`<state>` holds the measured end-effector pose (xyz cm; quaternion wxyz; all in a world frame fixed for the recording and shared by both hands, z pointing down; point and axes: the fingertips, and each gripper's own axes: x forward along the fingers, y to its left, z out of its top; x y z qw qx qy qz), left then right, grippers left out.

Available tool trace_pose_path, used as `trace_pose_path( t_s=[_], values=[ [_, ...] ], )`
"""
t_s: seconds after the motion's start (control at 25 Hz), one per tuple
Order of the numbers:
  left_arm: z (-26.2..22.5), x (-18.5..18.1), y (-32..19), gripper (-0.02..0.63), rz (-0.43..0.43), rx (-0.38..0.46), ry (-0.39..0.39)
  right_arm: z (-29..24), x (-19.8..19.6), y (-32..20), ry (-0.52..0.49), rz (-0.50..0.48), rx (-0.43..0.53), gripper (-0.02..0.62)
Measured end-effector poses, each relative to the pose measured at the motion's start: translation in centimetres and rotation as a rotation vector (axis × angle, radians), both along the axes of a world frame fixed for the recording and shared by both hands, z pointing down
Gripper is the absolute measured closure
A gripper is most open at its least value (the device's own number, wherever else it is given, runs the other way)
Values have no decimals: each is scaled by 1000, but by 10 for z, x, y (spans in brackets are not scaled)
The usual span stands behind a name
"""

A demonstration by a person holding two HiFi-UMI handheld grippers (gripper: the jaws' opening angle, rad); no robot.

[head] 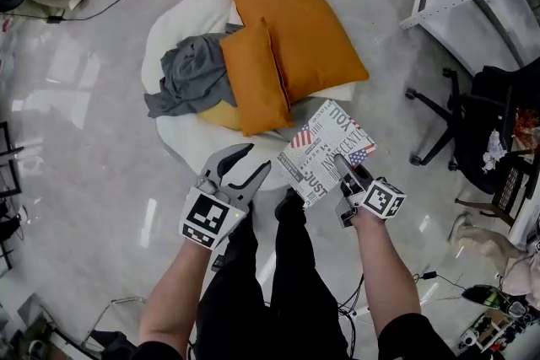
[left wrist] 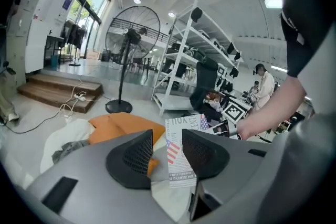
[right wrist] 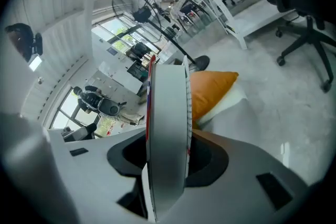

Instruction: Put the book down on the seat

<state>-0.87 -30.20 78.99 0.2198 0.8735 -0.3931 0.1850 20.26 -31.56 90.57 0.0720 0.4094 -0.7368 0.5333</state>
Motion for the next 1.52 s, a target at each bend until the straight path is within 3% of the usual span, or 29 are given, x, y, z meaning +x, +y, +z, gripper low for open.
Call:
trace_pose_path(
  t_s=[0.4,0.64,0.8,0.92,1.04,1.2,1.36,1.44,1.52],
  values=[
    [53,2,-21,445,-41,-14,22,115,1,-9,24,38,-171,417],
    [75,7,-18,448,-15,-39,10,175,-7,-24,-39,28,-215,417],
    [90,12,-12,448,11,-54,4,192,-6,-41,-92,115,-215,419],
    [97,11,-11,448,6,-68,10,206,-7,-44,9,71,-238,391],
    [93,14,-10,448,0,-70,30,215,4,-41,121,26,-275,291],
    [94,13,-8,448,10,-75,32,218,34,-41,201,100,-272,287],
    [101,9,-4,448,15,-84,31,226,47,-29,246,110,-286,281],
    [103,10,-2,448,18,-90,29,226,44,-27,252,101,-277,335],
    [104,16,1,448,24,-96,29,224,33,-29,241,72,-261,346]
  ],
)
